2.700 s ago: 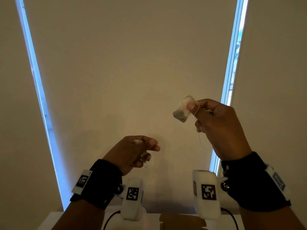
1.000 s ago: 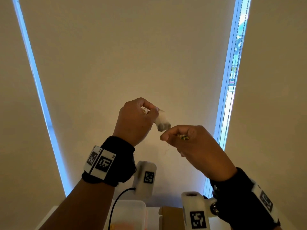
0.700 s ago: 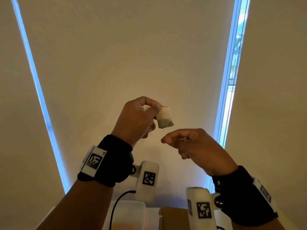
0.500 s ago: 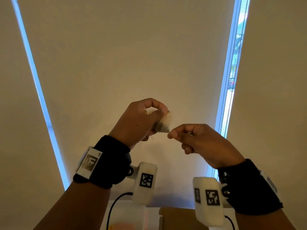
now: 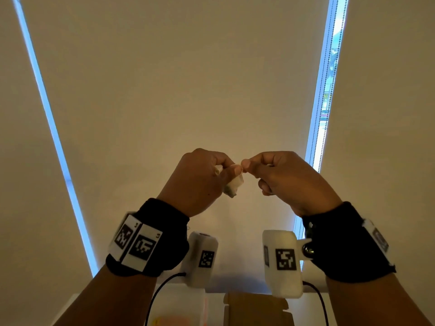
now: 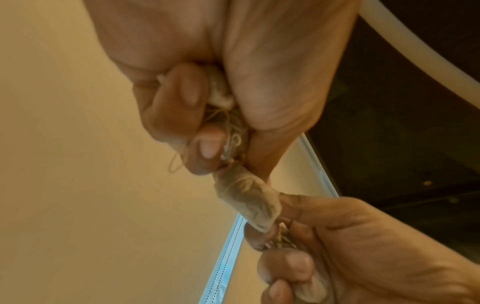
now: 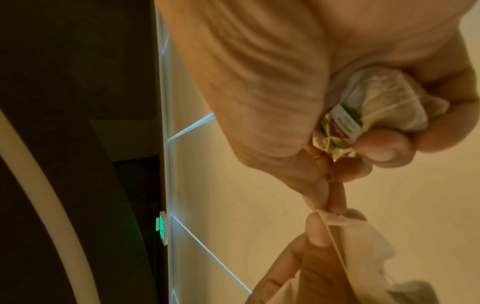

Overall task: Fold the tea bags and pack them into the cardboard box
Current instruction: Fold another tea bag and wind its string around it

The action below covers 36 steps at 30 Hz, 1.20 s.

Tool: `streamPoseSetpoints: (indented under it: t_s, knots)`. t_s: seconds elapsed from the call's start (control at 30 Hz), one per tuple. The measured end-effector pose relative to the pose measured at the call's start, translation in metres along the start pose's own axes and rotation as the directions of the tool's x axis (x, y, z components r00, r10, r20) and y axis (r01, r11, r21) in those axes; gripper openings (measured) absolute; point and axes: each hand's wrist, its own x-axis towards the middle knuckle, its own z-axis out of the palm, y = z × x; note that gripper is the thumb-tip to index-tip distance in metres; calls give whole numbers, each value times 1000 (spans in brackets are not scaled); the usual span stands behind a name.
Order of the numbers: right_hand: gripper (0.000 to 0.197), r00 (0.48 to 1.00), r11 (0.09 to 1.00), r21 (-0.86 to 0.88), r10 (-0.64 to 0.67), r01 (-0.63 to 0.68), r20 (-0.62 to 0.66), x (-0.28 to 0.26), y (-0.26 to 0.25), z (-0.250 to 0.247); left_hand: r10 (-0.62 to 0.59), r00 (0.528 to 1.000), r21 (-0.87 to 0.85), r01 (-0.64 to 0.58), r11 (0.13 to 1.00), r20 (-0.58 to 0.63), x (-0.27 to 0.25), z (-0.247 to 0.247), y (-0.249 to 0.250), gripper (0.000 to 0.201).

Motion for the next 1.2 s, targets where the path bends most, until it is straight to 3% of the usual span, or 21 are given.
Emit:
streamPoseSetpoints:
  t_s: [0.17,0.33,0.47,0.7,0.83,0.93,1.0,1.03,1.2]
  knots:
    - [17,969,980,-139,-165,140,-185,-6,0,11,-2,994,45,7,999,-108,1,7,-1,26]
    - [17,900,930,-281,-321,239,-296,-15,2,30,-117,968,-157,83,984,-220,3,8,4,27]
    - [16,863,902,-353,-373,251,-341,-14,7,34,-225,960,-359,154,921,-164,1,6,8,27]
    - [16,826,845,-408,-480,346,-295,-9,10,32,-238,958,-478,137,868,-158,2,3,5,21]
    - [13,883,893,-261,-422,366,-206,-9,8,30,-269,947,-477,157,865,-175,2,3,-1,20]
    - [29,975,965,152,-201,213,-93,-6,10,21,-265,944,-453,151,879,-198,1,2,-4,20]
    - [35,995,891,445,-94,89,-10,-2,10,18,-254,948,-440,149,886,-191,0,0,-5,20]
    - [35,998,857,512,-64,56,-2,-1,11,17,-245,952,-436,144,888,-184,-1,0,-5,20]
    - [33,997,862,504,-28,58,-68,-1,16,16,-220,959,-452,118,884,-180,-3,-1,-4,20]
